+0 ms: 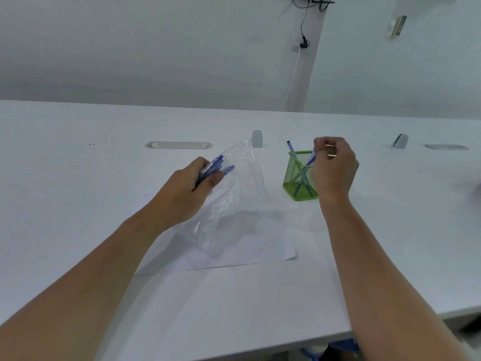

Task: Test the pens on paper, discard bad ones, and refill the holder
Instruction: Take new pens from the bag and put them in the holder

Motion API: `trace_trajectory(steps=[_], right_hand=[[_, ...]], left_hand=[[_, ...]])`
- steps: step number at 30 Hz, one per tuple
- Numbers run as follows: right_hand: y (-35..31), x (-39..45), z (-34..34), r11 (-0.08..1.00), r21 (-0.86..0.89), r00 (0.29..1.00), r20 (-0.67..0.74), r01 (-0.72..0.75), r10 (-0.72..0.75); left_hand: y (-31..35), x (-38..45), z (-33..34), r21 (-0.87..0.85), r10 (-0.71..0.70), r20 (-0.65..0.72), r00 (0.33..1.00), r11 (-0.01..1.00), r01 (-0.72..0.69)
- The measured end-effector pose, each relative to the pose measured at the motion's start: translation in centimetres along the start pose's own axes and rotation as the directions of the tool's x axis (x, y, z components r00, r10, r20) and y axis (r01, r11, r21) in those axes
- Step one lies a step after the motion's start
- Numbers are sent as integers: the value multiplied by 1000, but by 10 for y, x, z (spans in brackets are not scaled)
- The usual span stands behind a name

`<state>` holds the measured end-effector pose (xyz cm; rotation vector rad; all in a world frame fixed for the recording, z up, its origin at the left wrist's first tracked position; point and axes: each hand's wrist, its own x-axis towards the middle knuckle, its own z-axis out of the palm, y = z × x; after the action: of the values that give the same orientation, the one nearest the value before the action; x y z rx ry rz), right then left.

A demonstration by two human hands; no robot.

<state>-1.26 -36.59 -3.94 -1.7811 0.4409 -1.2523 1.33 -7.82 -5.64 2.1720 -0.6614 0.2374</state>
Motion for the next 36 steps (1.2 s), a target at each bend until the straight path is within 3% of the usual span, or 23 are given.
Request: trace_trajectory(steps=[8,13,15,18,21,23,28,31,33,36], right_hand=[[-5,-15,14,1000,2,973,231,13,-13],[-19,-25,16,955,-34,934,219,296,-282],[-27,-30,15,903,61,872,242,425,-426],[-34,-44,20,824,215,730,384,524,-565],[-35,-56,29,814,263,618,543,517,-569],[-35,-59,31,838,282,597,598,468,-535],[-39,-55,28,918,271,603,693,290,-395],[-40,-54,26,932,252,604,710,262,-362],[-40,-54,27,942,241,666,665,234,-336],[-44,-48,27,920,392,842,494,5,-216]], left_hand=[[-1,1,-4,-3,-15,-26,1000,1000,15],[-2,1,-4,3,10,-23,1000,1000,-10],[-2,2,-5,-10,40,-22,999,999,-40],[0,0,-6,-49,83,-21,996,995,-84],[3,-2,-6,-90,113,-30,993,989,-115],[3,-2,-6,-87,122,-39,992,988,-125],[3,-1,-2,-85,113,-66,991,989,-118],[3,-1,-1,-77,119,-72,990,989,-125],[3,0,-2,-74,118,-81,990,990,-124],[1,1,-4,-79,105,-109,989,990,-114]])
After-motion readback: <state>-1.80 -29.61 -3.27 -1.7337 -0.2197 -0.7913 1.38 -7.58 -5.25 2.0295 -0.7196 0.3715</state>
